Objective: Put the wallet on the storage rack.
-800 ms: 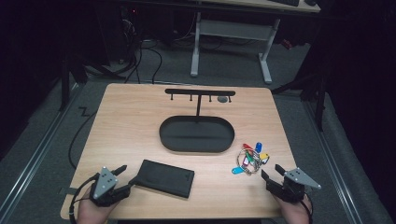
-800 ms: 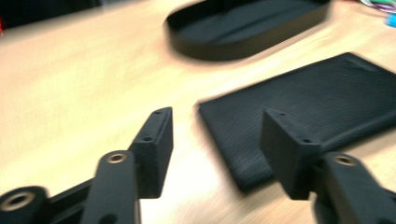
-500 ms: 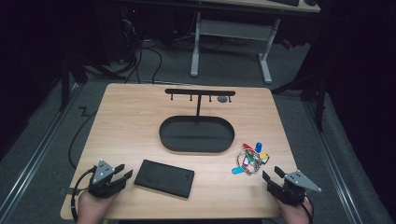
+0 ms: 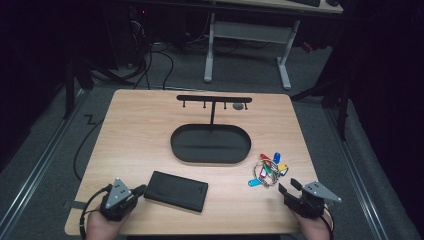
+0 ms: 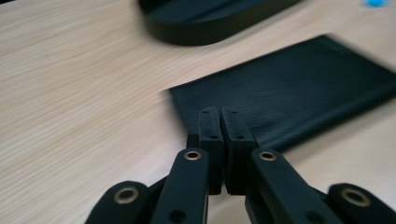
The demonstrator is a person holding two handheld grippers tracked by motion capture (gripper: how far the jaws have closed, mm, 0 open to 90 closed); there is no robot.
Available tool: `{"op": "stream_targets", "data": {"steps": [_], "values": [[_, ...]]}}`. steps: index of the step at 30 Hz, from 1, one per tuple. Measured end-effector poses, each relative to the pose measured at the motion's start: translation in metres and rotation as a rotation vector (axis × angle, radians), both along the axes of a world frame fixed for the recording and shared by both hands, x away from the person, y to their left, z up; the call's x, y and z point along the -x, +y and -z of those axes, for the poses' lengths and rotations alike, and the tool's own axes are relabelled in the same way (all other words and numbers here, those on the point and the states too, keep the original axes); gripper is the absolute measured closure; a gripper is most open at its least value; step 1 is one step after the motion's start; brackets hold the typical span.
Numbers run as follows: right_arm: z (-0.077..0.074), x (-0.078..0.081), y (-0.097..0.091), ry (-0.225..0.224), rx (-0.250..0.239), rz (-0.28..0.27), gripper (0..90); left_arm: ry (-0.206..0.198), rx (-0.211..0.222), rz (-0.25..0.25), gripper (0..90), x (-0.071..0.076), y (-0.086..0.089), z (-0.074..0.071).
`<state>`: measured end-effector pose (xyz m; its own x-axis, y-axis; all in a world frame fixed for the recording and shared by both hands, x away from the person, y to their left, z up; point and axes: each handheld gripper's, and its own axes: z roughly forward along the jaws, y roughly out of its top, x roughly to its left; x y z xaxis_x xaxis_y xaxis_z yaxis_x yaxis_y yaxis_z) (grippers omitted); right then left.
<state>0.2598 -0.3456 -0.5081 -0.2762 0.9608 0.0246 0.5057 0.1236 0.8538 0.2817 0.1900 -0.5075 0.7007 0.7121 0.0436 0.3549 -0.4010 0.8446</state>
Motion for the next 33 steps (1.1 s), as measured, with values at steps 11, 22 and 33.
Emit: {"op": "stream_targets", "data": {"steps": [11, 22, 33], "values": [[0.0, -0.001, 0.0, 0.015, -0.03, 0.008, 48.6, 0.064, -0.128, 0.271, 86.7, 0.029, -0.102, 0.012], [-0.001, -0.001, -0.002, 0.013, -0.033, -0.001, 48.6, 0.069, -0.194, 0.216, 89.3, -0.004, -0.141, 0.015], [0.0, 0.0, -0.005, 0.02, -0.043, 0.005, 48.6, 0.062, -0.288, 0.167, 86.2, -0.04, -0.173, 0.008]]}}
